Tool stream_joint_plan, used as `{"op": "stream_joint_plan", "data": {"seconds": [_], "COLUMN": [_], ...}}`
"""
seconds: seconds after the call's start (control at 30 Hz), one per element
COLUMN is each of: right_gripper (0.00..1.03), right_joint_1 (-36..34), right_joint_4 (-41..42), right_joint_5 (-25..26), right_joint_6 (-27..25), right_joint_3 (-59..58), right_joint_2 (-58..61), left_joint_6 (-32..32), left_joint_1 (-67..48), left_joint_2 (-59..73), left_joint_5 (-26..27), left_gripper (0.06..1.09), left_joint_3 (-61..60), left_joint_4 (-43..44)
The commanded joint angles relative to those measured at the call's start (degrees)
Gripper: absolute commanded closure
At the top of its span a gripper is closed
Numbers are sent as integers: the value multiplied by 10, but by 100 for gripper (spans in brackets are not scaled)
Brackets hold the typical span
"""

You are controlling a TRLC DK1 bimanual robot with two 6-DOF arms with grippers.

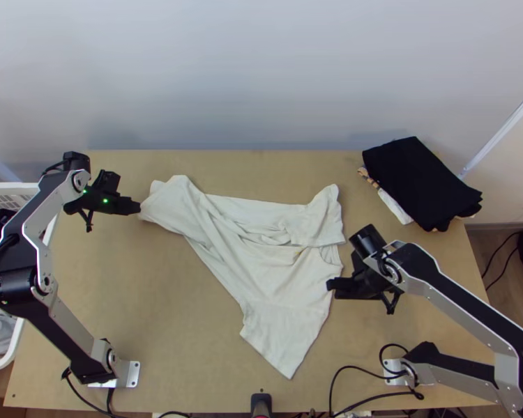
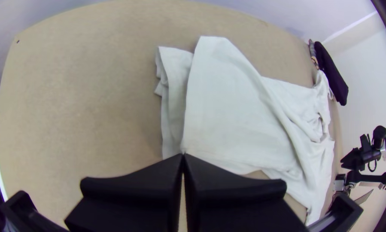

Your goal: Fold the t-shirt

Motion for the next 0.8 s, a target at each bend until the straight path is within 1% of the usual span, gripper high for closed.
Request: {"op": "stream_joint_plan", "data": {"seconds": [0.0,0.23,0.33,0.43,0.77], "right_gripper": [59,58,57,38,38], "right_joint_1": [29,80,82,82,85], "right_joint_4": [0,11,24,28,76], "right_joint_5": [-16,-21,-23,-37,-46], "right_joint_6": [18,40,40,40,40], "right_joint_3": [-16,-31,-37,-37,-45], "right_joint_2": [14,28,39,61,103], "left_joint_6": [-7,-7,-7,-7,-7], "left_joint_1": [6,9,9,9,8], "left_joint_2": [-21,-26,-29,-30,-33], "left_joint_5": [1,1,1,1,1], "left_gripper": [105,105,105,105,105], "left_joint_3": [-14,-14,-14,-14,-14], "left_joint_4": [-5,-9,-10,-10,-11]}}
